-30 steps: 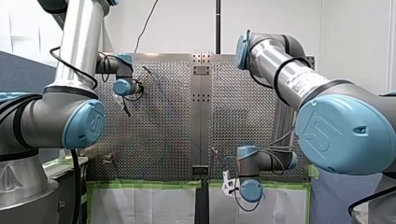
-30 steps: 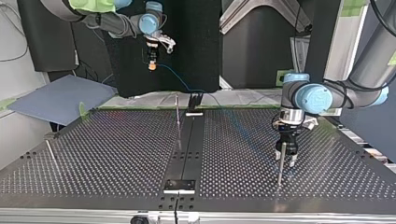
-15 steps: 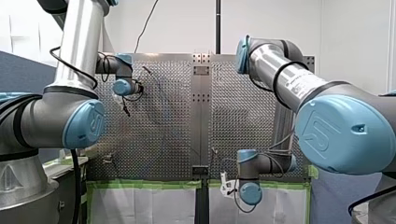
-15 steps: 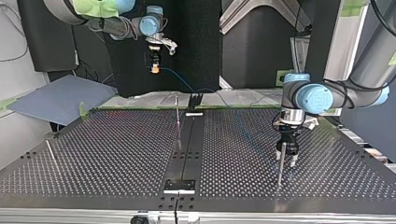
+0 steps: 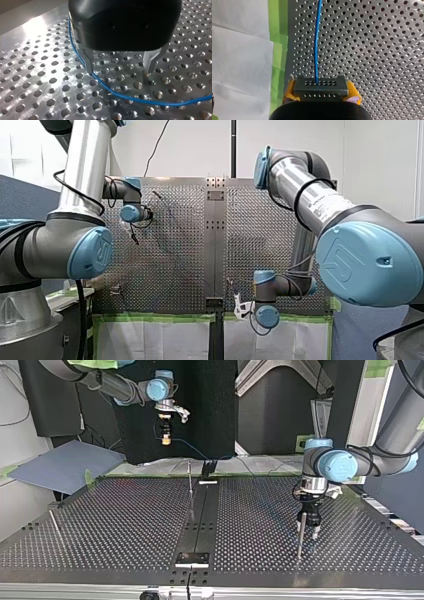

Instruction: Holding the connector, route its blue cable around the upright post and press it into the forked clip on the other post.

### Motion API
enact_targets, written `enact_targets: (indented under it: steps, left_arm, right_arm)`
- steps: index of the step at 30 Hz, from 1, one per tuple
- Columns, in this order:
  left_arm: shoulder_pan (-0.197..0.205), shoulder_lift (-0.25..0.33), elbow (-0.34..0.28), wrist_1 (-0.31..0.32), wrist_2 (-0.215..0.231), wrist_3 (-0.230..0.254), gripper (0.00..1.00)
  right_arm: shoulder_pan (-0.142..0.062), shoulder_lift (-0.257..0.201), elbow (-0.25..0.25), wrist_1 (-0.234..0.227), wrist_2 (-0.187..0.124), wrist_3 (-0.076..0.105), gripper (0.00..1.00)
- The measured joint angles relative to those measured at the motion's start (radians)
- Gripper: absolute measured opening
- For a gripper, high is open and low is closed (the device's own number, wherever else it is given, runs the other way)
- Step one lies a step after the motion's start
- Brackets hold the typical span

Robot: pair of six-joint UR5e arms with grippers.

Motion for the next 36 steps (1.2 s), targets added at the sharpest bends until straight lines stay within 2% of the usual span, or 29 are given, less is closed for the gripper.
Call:
enact_targets:
  steps: [3, 7, 9, 11, 16, 18, 20, 25, 31, 36]
  left_arm:
    - [0.001, 0.0, 0.0, 0.0, -0.002, 0.0, 0.98]
    - [0.002, 0.0, 0.0, 0.0, -0.003, -0.001, 0.98]
    - [0.003, -0.001, 0.0, 0.0, -0.003, -0.001, 0.98]
    - [0.004, 0.0, 0.0, 0.0, -0.003, -0.001, 0.98]
    - [0.004, 0.0, 0.0, -0.001, -0.003, -0.001, 0.98]
    - [0.004, 0.0, 0.0, -0.002, -0.003, -0.001, 0.98]
    - [0.004, 0.0, 0.0, -0.003, -0.003, -0.001, 0.98]
    - [0.004, 0.0, 0.0, -0.005, -0.003, -0.001, 0.98]
    - [0.003, 0.0, 0.0, -0.012, -0.006, -0.001, 0.98]
    - [-0.001, 0.0, 0.0, -0.037, -0.033, 0.0, 0.98]
  right_arm:
    - [-0.006, -0.004, 0.016, -0.017, -0.02, 0.0, 0.0]
    - [-0.022, -0.005, 0.051, -0.053, -0.049, 0.02, 0.0]
    - [-0.03, -0.005, 0.067, -0.069, -0.062, 0.024, 0.0]
    - [-0.039, -0.006, 0.079, -0.087, -0.079, 0.019, 0.0]
    - [-0.054, -0.009, 0.087, -0.111, -0.123, -0.008, 0.0]
    - [-0.06, -0.015, 0.092, -0.116, -0.135, -0.01, 0.0]
    - [-0.068, -0.028, 0.102, -0.126, -0.148, -0.003, 0.0]
    - [-0.086, -0.06, 0.112, -0.132, -0.181, 0.012, 0.0]
    - [-0.092, -0.066, 0.113, -0.121, -0.232, 0.012, 0.0]
    - [-0.092, -0.067, 0.113, -0.118, -0.26, 0.011, 0.0]
